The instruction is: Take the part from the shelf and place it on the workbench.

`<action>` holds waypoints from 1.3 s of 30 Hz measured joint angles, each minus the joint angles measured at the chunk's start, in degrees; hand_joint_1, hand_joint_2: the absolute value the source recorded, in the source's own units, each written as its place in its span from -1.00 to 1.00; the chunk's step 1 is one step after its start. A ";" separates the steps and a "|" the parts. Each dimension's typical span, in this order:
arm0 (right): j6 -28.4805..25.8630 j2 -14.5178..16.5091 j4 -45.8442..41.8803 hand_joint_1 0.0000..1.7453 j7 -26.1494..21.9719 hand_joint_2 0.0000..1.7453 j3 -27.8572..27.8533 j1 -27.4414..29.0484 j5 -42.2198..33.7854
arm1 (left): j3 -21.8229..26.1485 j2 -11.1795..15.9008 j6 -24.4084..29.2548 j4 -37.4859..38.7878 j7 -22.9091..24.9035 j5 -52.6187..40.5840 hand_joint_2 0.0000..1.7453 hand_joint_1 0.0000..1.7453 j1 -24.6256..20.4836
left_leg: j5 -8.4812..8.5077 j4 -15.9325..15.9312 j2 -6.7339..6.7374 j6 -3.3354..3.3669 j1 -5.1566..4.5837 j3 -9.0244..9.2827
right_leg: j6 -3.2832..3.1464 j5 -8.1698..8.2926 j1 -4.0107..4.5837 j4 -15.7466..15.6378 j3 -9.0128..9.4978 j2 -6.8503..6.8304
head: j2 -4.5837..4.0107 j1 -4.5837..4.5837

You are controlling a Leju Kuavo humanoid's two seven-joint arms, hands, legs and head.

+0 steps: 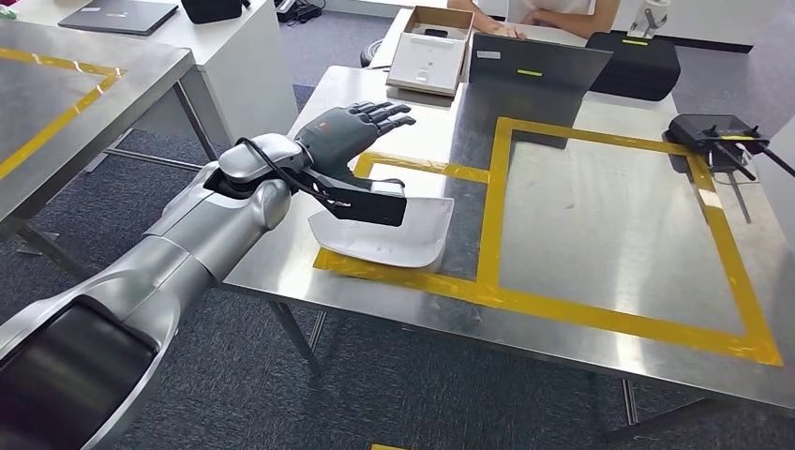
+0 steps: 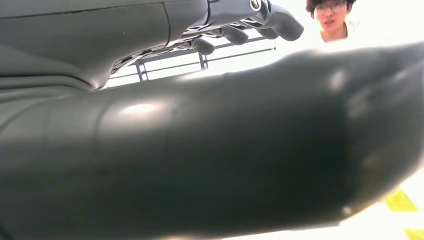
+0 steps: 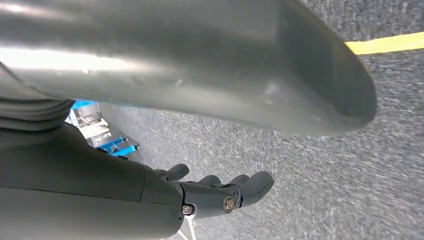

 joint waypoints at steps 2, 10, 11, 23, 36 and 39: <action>0.17 0.09 0.00 -1.00 0.00 -1.00 -0.04 0.07 0.01 | 0.01 0.03 -0.03 0.09 -0.06 0.00 -1.00 -1.00 0.21 | 0.15 0.55 -0.03 -0.11 -0.01 -0.62 | -0.18 2.61 0.06 -5.26 3.45 -0.04 | 0.00 0.01; 1.14 0.60 0.00 -1.00 -0.01 -1.00 -0.04 0.01 0.12 | 0.17 0.86 -0.03 0.12 -0.16 0.02 -1.00 -1.00 0.04 | -0.89 2.81 -0.13 -2.42 -0.27 -2.34 | -2.63 6.22 0.04 -14.79 7.81 -0.14 | 0.00 -0.14; 1.28 0.67 0.00 -1.00 -0.01 -1.00 -0.04 0.01 0.11 | 0.20 1.07 -0.05 0.12 -0.11 0.02 -1.00 -1.00 0.00 | -2.64 5.15 -0.13 -2.77 -0.15 -3.32 | -2.91 6.50 -0.08 -14.88 7.60 -0.21 | 0.00 -0.20; 5.00 1.75 -0.21 -1.00 -0.02 -1.00 -0.04 -0.07 0.11 | 0.86 3.27 -0.64 0.05 1.03 -0.42 -1.00 -1.00 -0.01 | -2.84 0.62 -1.09 -2.04 0.14 2.58 | -0.45 9.94 -0.44 -15.37 4.71 0.50 | 0.00 -0.24; 5.76 1.65 -0.82 -1.00 0.15 -1.00 0.04 -0.07 1.07 | 1.69 4.80 -0.11 -0.02 1.39 -1.24 -1.00 -1.00 1.11 | 0.36 0.90 2.09 -0.86 -0.36 -1.07 | -1.48 5.00 1.13 -14.71 8.87 -1.42 | 0.00 -0.20; 5.68 1.64 -0.85 -1.00 0.15 -1.00 0.04 -0.02 1.09 | 1.71 4.91 -0.03 -0.22 1.38 -1.35 -1.00 -1.00 1.09 | 0.60 0.81 2.34 -1.82 -0.44 -1.18 | -2.54 5.71 1.01 -15.19 8.59 -0.76 | 0.00 -0.20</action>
